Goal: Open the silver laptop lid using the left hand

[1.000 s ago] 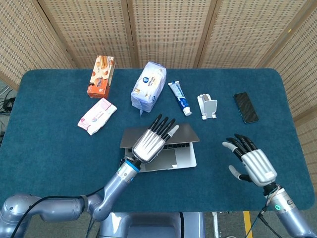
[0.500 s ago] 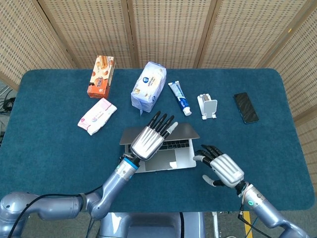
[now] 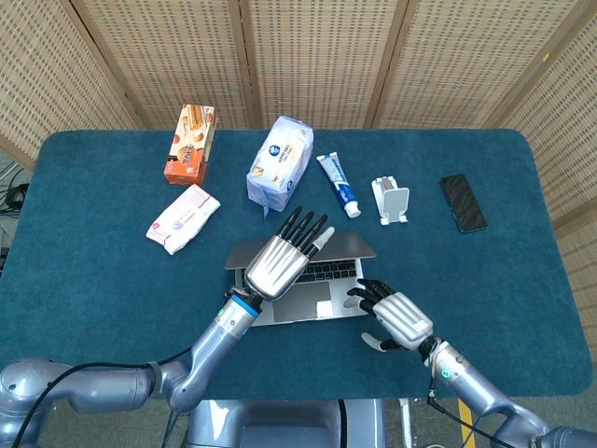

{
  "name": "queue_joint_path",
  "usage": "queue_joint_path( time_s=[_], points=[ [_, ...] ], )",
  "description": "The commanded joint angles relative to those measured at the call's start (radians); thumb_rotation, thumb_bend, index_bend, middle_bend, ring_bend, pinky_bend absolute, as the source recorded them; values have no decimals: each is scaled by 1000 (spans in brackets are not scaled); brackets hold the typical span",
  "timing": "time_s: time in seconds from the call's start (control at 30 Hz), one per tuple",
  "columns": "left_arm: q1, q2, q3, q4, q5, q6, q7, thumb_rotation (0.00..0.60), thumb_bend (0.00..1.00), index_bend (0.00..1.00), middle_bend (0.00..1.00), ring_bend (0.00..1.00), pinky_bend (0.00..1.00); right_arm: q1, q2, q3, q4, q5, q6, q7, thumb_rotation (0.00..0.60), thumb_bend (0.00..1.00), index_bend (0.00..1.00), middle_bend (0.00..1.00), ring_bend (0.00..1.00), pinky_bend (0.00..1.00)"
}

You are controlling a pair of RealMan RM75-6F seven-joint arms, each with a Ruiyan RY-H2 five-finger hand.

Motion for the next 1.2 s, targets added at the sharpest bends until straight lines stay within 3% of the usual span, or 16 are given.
queue_joint_path(
  time_s=[0.03,0.53,1.2],
  points=[
    [-3,1,0,0,-1,1,0,537,470,0,0,0,0,18,-29,-2,26,13,-25,19,600,414,248,190,0,96],
    [-13,6,1,4,-13,5,-2,540,469,0,0,0,0,75,-101,-11,111,50,-108,55,600,414,249,178,0,95],
    [-18,25,2,14,-38,15,-1,539,467,0,0,0,0,104,-122,-30,142,85,-146,44,600,414,249,178,0,96]
  ],
)
